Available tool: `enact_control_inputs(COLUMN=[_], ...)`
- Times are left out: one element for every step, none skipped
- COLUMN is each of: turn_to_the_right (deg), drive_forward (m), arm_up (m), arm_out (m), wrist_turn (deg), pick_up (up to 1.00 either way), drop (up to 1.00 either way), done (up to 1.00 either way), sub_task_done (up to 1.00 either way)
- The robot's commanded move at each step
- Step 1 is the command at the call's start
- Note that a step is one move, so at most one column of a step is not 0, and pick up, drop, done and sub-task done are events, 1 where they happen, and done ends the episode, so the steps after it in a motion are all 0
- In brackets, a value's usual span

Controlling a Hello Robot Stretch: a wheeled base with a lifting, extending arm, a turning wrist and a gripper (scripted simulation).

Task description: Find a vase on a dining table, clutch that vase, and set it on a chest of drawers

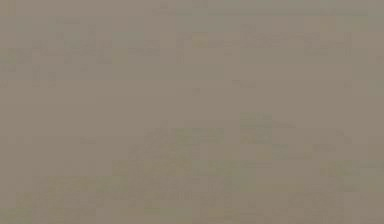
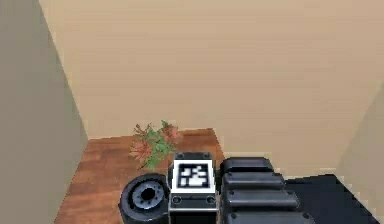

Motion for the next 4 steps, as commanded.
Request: enact_control_inputs(turn_to_the_right=[45.0,45.0,45.0,30.0], drive_forward=[0.00,0.00,0.00,0.00], arm_up=[0.00,0.00,0.00,0.00], arm_out=[0.00,0.00,0.00,0.00], wrist_turn=[0.0,0.0,0.0,0.0], pick_up=[0.00,0.00,0.00,0.00], drop=[0.00,0.00,0.00,0.00], done=[0.00,0.00,0.00,0.00], sub_task_done=[0.00,0.00,0.00,0.00])
